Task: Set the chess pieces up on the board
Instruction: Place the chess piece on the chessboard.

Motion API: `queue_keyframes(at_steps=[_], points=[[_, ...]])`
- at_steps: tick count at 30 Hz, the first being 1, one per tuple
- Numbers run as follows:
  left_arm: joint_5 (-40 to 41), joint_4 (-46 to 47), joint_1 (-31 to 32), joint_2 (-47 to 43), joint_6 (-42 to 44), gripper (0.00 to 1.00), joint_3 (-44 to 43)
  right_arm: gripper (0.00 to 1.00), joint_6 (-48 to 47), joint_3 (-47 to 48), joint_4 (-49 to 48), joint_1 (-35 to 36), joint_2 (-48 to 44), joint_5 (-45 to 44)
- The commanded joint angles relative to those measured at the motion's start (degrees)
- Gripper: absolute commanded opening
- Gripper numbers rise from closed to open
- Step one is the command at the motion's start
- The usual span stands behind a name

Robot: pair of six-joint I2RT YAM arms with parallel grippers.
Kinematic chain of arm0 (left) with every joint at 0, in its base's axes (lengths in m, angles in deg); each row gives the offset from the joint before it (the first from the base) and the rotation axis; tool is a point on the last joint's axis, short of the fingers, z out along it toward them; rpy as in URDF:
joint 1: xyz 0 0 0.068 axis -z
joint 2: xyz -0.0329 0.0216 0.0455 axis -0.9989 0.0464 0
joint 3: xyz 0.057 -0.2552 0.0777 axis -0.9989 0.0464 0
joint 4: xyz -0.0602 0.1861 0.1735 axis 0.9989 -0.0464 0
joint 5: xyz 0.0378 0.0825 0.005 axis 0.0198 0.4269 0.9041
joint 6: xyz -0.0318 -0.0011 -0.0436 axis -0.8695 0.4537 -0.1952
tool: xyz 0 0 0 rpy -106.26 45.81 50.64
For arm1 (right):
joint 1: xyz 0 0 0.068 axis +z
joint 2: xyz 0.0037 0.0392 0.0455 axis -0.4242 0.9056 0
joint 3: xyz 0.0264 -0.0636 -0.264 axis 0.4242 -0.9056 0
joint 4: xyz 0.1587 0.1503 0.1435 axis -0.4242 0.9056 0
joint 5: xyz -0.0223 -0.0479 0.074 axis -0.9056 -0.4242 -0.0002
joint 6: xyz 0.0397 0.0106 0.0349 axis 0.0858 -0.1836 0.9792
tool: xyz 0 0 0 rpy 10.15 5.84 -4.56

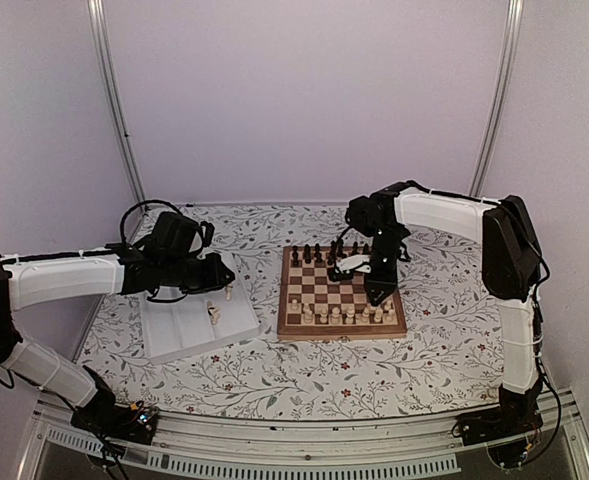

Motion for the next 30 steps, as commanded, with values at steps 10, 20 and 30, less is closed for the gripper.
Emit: queue_keyframes(at_steps=[10, 20, 30], points=[[2.3, 14.7, 0.0, -5.2, -3.0, 0.00, -1.1, 0.38, 6.4, 16.1, -9.5, -1.3, -4.9, 7.3], [6.1, 39.8, 4.6, -7.3, -5.4, 0.00, 3.1, 0.44, 36.0, 7.3, -40.8, -2.3, -12.2, 46.3], [12.0, 58.7, 10.1, -7.0, -4.3, 0.00, 6.6, 0.46, 79.3, -7.2, -82.6, -1.1, -10.0, 65.8]])
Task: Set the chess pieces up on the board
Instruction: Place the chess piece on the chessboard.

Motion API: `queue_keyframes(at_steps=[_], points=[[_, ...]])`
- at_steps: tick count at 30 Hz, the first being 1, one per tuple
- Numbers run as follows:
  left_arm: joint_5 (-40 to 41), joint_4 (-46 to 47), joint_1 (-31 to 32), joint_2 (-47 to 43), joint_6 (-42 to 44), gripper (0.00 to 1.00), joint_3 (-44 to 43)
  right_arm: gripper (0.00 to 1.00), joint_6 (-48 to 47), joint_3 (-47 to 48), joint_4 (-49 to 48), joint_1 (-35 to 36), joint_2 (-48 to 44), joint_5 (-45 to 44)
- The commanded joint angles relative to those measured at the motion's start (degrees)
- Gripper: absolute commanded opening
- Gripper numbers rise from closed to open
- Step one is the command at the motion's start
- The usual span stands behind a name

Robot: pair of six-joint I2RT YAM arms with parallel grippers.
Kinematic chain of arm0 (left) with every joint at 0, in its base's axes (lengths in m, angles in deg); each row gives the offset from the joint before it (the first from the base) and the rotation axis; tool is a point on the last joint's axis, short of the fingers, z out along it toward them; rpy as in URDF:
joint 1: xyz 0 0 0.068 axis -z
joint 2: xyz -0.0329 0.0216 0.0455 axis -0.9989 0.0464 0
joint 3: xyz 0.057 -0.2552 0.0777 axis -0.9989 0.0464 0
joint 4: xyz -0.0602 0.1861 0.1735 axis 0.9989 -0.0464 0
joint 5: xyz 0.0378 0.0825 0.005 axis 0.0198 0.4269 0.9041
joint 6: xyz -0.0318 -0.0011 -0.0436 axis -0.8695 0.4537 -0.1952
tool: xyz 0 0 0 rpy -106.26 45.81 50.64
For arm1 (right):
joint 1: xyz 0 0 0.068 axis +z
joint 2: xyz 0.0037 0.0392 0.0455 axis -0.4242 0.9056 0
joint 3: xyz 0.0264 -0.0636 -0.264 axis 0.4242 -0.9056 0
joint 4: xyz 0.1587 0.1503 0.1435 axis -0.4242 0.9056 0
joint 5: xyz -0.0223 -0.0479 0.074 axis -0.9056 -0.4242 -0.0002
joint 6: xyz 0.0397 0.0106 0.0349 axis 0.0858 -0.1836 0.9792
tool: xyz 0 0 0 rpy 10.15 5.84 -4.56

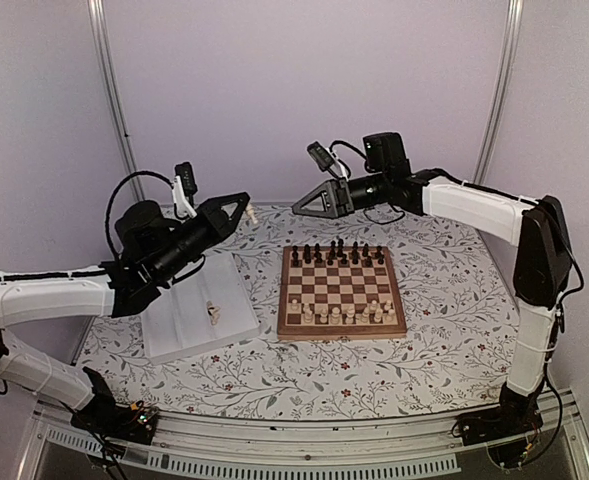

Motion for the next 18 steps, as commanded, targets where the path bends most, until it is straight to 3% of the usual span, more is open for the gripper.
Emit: queue_keyframes(at_steps=[1, 8, 18], points=[[3.2, 12.0, 1.7, -0.1, 0.4, 0.00, 1.5, 0.46, 21.3, -3.2, -21.1, 1.3, 1.5, 9.9], [2.6, 19.7, 3.0, 4.0, -1.9, 0.00, 2.2, 0.48, 26.2, -3.5, -27.2, 3.9, 2.6, 10.2], [0.4, 21.3, 3.1, 6.6, -2.6, 0.00, 1.0, 0.48, 27.5, -3.3, -27.8, 5.1, 3.7, 10.3]])
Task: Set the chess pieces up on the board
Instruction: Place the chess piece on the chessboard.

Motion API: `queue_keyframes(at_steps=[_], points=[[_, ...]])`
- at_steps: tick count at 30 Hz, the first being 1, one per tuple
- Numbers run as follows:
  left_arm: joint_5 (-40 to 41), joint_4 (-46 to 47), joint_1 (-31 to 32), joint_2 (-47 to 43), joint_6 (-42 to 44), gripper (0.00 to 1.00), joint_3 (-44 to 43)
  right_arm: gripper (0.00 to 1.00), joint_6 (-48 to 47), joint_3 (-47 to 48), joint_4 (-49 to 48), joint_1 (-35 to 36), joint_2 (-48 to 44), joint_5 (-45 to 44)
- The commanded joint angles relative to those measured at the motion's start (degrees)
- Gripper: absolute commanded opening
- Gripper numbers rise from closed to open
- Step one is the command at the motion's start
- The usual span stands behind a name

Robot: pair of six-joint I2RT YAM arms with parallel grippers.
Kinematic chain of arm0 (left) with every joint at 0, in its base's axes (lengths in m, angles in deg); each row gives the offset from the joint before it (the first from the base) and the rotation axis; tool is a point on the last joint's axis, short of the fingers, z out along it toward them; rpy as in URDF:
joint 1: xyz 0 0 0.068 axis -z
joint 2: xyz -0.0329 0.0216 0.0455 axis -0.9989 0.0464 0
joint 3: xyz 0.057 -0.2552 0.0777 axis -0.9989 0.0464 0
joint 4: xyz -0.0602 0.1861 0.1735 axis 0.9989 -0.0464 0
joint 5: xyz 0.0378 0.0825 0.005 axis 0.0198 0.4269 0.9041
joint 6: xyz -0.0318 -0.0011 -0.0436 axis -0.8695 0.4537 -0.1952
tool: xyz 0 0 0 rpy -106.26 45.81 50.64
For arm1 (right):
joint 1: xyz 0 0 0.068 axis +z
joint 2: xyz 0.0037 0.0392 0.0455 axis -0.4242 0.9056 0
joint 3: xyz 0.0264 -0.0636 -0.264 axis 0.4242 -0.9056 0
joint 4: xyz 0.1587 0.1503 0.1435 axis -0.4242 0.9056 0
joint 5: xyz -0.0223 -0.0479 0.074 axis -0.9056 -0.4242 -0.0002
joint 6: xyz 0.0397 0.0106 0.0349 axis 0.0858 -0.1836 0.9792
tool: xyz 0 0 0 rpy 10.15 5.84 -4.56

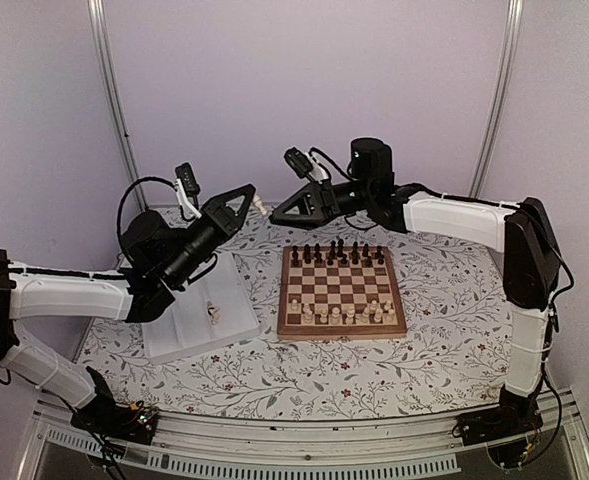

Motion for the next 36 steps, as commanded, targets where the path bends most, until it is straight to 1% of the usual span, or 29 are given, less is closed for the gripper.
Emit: queue_keyframes(at_steps=[1, 9, 14, 17, 20, 23, 27, 29, 32, 36], points=[[-1.2, 3.1, 0.8, 0.9, -0.4, 0.00, -0.7, 0.48, 1.0, 0.3, -1.9, 0.2, 0.8, 0.6], [-3.1, 3.8, 1.0, 2.6, -1.6, 0.00, -1.3, 0.48, 1.0, 0.6, -2.0, 0.3, 1.1, 0.5], [-3.8, 4.0, 1.2, 3.6, -1.9, 0.00, -1.8, 0.45, 0.9, 0.4, -2.5, 0.6, 1.5, 1.1], [-4.0, 4.1, 1.2, 3.8, -2.0, 0.00, -1.9, 0.40, 0.8, 0.3, -2.8, 0.9, 1.3, 1.3], [-3.9, 4.1, 1.2, 3.8, -1.9, 0.00, -1.9, 0.34, 0.8, 0.1, -3.0, 1.0, 1.2, 1.5], [-3.9, 4.1, 1.2, 3.9, -1.9, 0.00, -1.8, 0.32, 0.9, 0.0, -3.1, 0.9, 1.1, 1.3], [-4.3, 4.1, 1.2, 4.1, -2.0, 0.00, -1.9, 0.26, 1.0, -0.1, -3.1, 1.0, 1.5, 1.3], [-4.6, 4.1, 1.2, 4.2, -2.1, 0.00, -1.9, 0.22, 1.0, -0.1, -3.1, 0.9, 1.6, 1.2], [-4.6, 4.0, 1.3, 4.2, -2.0, 0.00, -1.8, 0.11, 0.5, -0.1, -2.9, 0.9, 1.7, 1.2], [-3.9, 3.1, 1.2, 2.9, -0.7, 0.00, -1.1, 0.06, -1.3, -0.6, -0.9, 0.6, 1.1, 1.1]])
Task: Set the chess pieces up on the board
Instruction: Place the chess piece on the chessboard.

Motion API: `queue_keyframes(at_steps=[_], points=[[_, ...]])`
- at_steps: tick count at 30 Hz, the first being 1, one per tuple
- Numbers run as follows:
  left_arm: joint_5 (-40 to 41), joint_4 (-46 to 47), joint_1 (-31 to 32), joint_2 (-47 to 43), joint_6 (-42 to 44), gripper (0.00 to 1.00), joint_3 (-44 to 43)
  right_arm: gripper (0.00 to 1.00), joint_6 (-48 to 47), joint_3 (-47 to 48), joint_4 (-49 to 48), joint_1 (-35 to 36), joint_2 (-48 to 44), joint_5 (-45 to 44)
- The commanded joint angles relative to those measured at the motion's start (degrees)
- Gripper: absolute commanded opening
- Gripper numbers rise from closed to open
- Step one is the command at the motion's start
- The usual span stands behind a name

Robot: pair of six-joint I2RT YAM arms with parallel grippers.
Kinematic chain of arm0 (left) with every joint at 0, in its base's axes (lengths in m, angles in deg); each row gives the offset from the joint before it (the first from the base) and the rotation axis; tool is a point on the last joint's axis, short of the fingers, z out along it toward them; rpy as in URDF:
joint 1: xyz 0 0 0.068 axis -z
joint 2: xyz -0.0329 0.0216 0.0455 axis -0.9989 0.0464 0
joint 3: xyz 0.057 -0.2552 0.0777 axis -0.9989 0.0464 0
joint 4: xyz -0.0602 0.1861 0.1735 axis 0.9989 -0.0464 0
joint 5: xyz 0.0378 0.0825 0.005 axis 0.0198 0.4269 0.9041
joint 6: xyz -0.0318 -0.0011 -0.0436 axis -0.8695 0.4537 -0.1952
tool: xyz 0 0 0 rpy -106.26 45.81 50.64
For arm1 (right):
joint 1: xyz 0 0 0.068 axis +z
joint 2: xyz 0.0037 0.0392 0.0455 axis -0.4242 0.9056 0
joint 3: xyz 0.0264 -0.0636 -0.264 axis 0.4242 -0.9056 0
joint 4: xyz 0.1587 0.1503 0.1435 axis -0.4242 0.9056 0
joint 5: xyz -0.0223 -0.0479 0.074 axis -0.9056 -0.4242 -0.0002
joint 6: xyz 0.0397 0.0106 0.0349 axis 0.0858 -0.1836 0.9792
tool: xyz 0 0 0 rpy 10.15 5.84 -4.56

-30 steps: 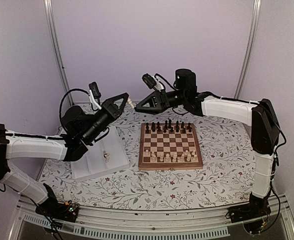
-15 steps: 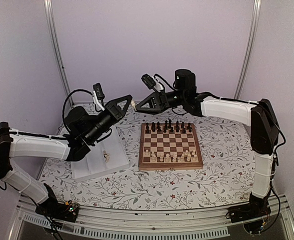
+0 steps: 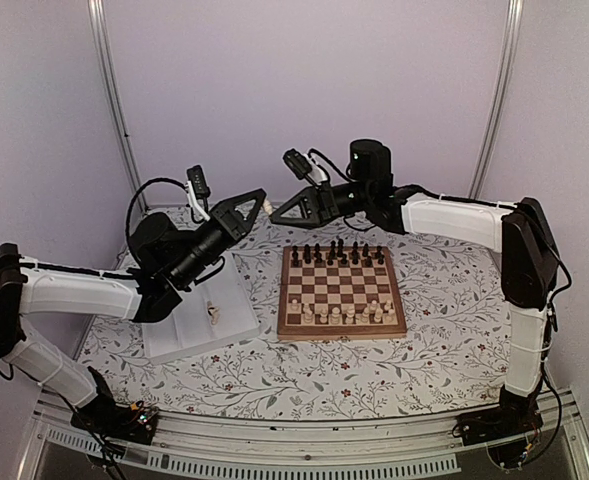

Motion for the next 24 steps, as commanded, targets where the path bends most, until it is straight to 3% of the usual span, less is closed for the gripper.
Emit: queue_keyframes(at_steps=[1, 7, 13, 18, 24], points=[[0.6, -1.0, 0.7, -1.5, 2.1, 0.00, -0.2, 0.06, -3.3, -0.6, 2.3, -0.1, 0.0, 0.1], [6.3, -11.9, 0.6, -9.8, 10.3, 0.00, 0.2, 0.04, -22.2, 0.0, 26.5, -3.7, -3.6, -6.0], [16.1, -31.8, -0.1, -16.7, 15.4, 0.00, -1.2, 0.04, -58.4, 7.9, 59.2, -6.8, -5.0, -27.1], [17.7, -39.1, -2.3, -21.5, 14.4, 0.00, 2.3, 0.04, -77.7, 8.8, 71.0, -6.9, -6.8, -49.6], [16.4, -42.3, -4.7, -25.6, 11.2, 0.00, 5.9, 0.05, -91.5, 8.6, 79.1, -6.9, -5.2, -70.6]])
